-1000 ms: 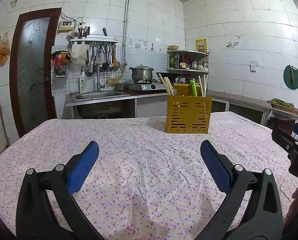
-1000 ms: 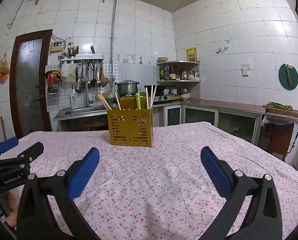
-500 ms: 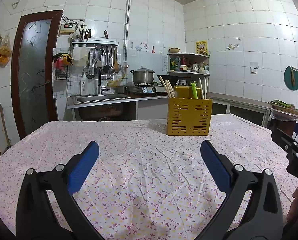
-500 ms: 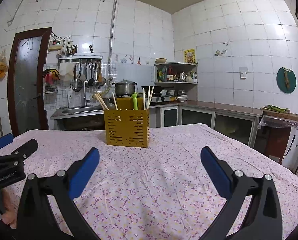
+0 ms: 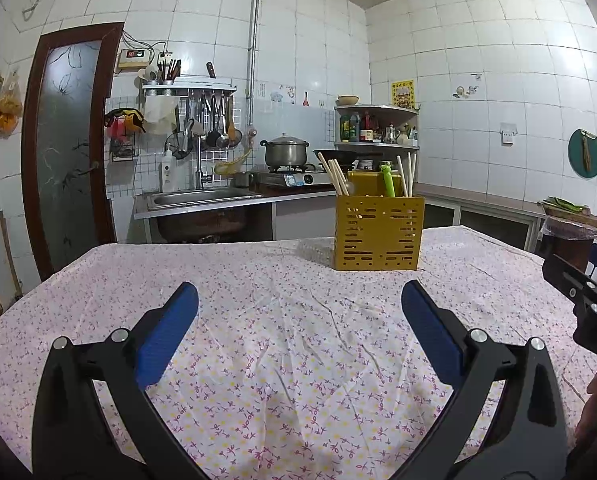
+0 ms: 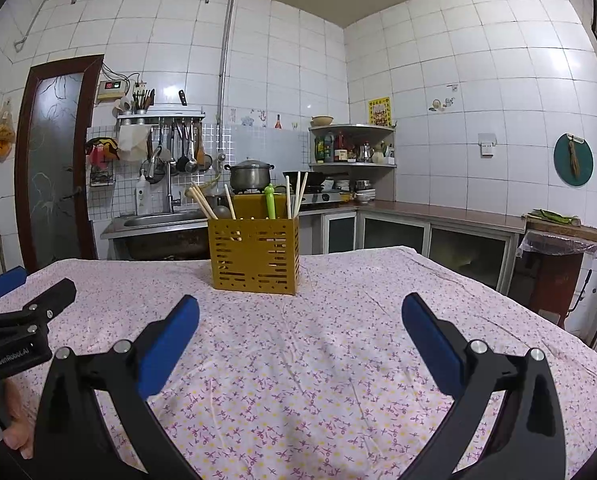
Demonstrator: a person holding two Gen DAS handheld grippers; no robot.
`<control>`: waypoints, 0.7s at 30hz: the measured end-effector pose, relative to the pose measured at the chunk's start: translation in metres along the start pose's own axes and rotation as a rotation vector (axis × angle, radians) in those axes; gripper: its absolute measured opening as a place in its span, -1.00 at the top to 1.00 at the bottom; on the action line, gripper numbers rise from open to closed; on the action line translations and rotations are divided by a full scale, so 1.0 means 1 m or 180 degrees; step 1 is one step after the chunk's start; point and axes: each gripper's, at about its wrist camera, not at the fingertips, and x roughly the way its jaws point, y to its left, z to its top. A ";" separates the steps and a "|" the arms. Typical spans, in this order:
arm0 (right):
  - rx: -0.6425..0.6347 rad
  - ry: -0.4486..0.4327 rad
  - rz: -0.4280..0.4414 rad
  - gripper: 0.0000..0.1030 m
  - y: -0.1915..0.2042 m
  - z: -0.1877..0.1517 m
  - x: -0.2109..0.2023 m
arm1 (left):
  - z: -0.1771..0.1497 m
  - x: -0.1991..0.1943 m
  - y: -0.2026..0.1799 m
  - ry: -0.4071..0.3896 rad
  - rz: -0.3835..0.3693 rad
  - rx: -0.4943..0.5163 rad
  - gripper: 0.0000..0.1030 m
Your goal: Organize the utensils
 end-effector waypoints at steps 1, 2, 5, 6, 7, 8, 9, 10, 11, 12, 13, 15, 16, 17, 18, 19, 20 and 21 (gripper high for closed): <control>0.0000 -0.0001 -0.0001 -0.92 0.000 0.000 0.000 | 0.000 0.000 0.000 0.0000 -0.0002 -0.0001 -0.91; 0.0002 0.0002 -0.0001 -0.92 0.000 0.000 0.000 | 0.000 0.000 0.000 0.0002 -0.0003 -0.0002 -0.91; 0.0002 0.0007 0.0001 -0.92 0.000 0.000 0.000 | 0.000 0.000 0.000 0.0004 -0.0002 0.0000 -0.91; 0.0001 0.0007 0.0000 -0.92 0.000 0.000 0.000 | 0.000 0.001 0.000 0.0008 0.0000 0.0001 -0.91; 0.0000 0.0005 -0.0002 -0.92 0.000 -0.001 0.000 | 0.000 0.000 0.000 0.0006 0.0001 -0.0002 -0.91; -0.0003 0.0002 -0.0003 -0.92 0.001 -0.001 0.000 | 0.000 -0.001 0.000 0.0005 0.0003 -0.0003 -0.91; -0.0005 0.0001 -0.0004 -0.92 0.001 0.000 0.000 | 0.000 -0.001 -0.001 0.0001 0.0002 -0.0003 -0.91; -0.0009 0.0002 -0.0005 -0.92 0.001 0.000 0.000 | 0.000 -0.002 -0.001 -0.0001 0.0004 -0.0002 -0.91; -0.0011 0.0005 -0.0004 -0.92 0.001 -0.001 0.000 | 0.000 -0.002 -0.001 -0.0002 0.0004 0.0000 -0.91; -0.0008 0.0004 -0.0003 -0.92 0.001 0.000 0.000 | 0.000 -0.002 -0.001 -0.0003 0.0004 0.0002 -0.91; -0.0008 0.0004 -0.0002 -0.92 0.001 0.000 0.000 | 0.000 -0.002 -0.001 -0.0003 0.0004 0.0001 -0.91; -0.0006 0.0006 -0.0004 -0.92 0.001 0.000 0.000 | 0.000 -0.002 -0.001 0.0001 0.0002 0.0000 -0.91; -0.0006 0.0003 -0.0004 -0.92 0.001 0.000 0.000 | 0.000 -0.002 -0.001 0.0002 0.0005 -0.0001 -0.91; -0.0006 0.0001 -0.0003 -0.92 0.001 0.000 0.000 | 0.000 -0.003 -0.001 0.0002 0.0005 0.0001 -0.91; -0.0009 -0.0004 -0.0003 -0.92 0.001 0.000 0.000 | 0.000 -0.003 -0.001 0.0000 0.0005 0.0001 -0.91; -0.0013 -0.0005 -0.0004 -0.92 0.001 -0.001 0.000 | 0.000 -0.003 -0.001 0.0000 0.0005 0.0000 -0.91; -0.0013 -0.0003 -0.0004 -0.92 0.002 0.000 0.000 | 0.000 -0.003 -0.001 -0.0002 0.0005 0.0002 -0.91; -0.0015 -0.0004 -0.0005 -0.92 0.002 -0.001 0.000 | 0.000 -0.003 -0.001 0.0000 0.0006 0.0001 -0.91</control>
